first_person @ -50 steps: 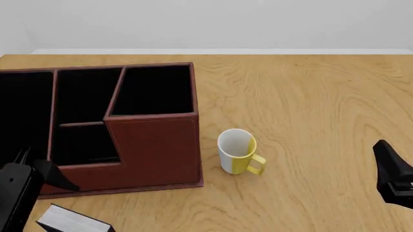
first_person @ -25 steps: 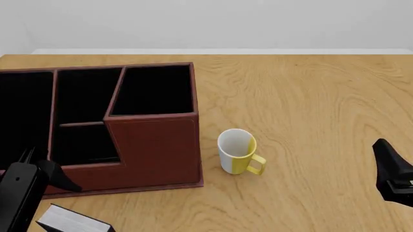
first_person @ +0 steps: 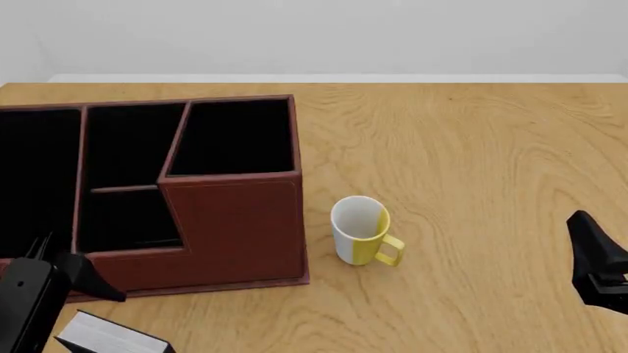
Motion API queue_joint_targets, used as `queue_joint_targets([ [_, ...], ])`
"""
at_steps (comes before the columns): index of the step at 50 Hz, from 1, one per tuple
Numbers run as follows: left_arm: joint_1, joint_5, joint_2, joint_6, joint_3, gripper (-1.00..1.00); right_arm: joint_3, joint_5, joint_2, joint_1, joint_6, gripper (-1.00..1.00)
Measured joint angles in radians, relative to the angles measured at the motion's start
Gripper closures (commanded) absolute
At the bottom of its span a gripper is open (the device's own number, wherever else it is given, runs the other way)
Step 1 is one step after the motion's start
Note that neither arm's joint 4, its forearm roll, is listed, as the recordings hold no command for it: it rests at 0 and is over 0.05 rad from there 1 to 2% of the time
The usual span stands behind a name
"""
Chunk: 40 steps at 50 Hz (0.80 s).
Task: Pick up the book and place it in the front compartment of the caddy.
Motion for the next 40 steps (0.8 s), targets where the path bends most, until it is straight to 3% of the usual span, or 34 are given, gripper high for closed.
queue_joint_targets([
  [14,-0.031,-0.022,-0.005,-0.023,0.017,-1.0,0.0,-0.006,0.006,-0.002,-0.001,-1.0],
  [40,-0.039,-0.158,0.068,-0.027,0.099,-1.0,0.0,-0.01,0.012,-0.005,0.0,-1.0],
])
